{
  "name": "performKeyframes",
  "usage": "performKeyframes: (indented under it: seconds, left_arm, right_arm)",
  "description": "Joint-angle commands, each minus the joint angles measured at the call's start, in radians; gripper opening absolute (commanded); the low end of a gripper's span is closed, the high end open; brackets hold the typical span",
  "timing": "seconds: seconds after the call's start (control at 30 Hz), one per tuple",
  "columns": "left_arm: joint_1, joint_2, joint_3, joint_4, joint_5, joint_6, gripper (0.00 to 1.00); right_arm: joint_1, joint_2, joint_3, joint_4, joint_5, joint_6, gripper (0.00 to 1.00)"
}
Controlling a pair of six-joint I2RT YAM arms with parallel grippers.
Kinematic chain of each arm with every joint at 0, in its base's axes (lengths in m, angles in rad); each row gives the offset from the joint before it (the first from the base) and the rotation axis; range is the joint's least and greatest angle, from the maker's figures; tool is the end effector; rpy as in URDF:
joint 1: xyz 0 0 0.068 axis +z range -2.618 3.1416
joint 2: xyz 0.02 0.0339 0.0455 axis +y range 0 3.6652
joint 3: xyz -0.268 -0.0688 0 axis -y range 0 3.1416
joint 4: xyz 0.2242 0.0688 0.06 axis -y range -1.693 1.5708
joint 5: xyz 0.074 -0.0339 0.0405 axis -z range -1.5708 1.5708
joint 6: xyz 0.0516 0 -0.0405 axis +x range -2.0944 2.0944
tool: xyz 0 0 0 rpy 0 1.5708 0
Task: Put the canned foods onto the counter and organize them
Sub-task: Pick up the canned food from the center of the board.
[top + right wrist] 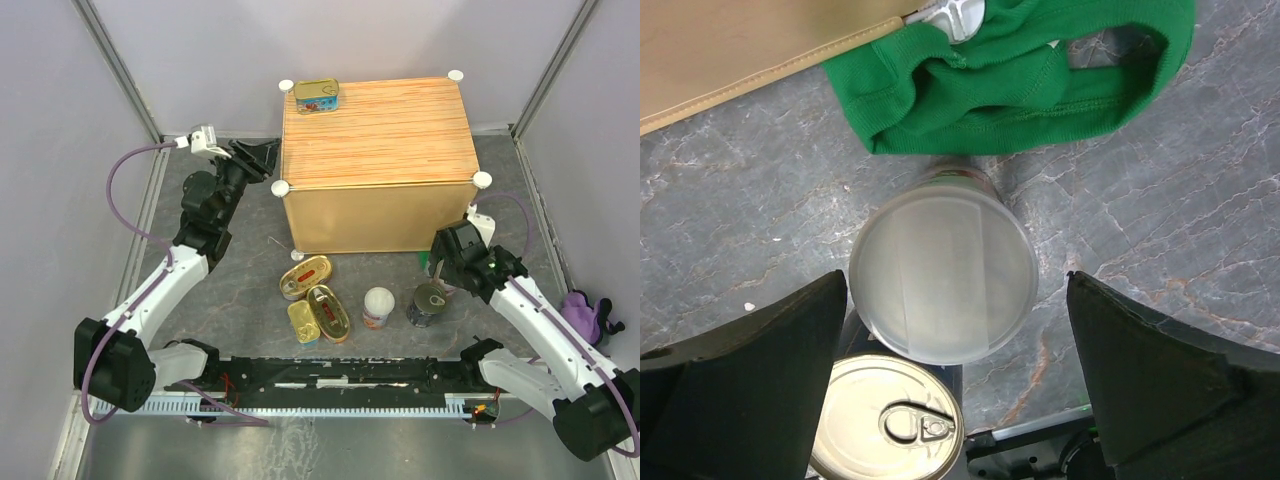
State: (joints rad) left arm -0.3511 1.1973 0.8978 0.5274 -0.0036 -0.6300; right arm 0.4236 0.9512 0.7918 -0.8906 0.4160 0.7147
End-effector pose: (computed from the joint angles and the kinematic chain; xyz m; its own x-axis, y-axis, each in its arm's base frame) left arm 0.2597 -0.0949 0.3826 -0.0293 -0.6167 -0.7867 0.4002 0.7139 -0.5746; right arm 0.1504 0.0449 0.2502 -0.7235 0.3314 -0.6055 0.3727 0.9259 0.0614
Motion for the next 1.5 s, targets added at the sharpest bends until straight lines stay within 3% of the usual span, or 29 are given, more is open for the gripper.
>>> performKeyframes:
  seconds: [0.0, 0.6, 1.07, 1.47]
  left_arm:
    - [-0.005, -0.037, -0.019, 0.042, -0.037, 0.022, 0.57]
    - [-0.005, -0.068, -0.085, 0.040, -0.099, 0.032, 0.57]
    - [-0.005, -0.091, -0.037, -0.064, -0.153, 0.075, 0.57]
    - [-0.005, -0.124, 0.000, -0.131, -0.175, 0.087, 0.57]
  right_arm:
    - [-0.002, -0.004, -0.010, 0.051, 0.038, 0.018, 0.97]
    - [-0.002, -0.033, -0.070, 0.104, 0.024, 0.008, 0.79]
    - [-0.002, -0.115, -0.061, 0.086, -0.029, -0.056, 0.30]
    - [-0.002, -0.138, -0.005, 0.042, -0.011, -0.104, 0.18]
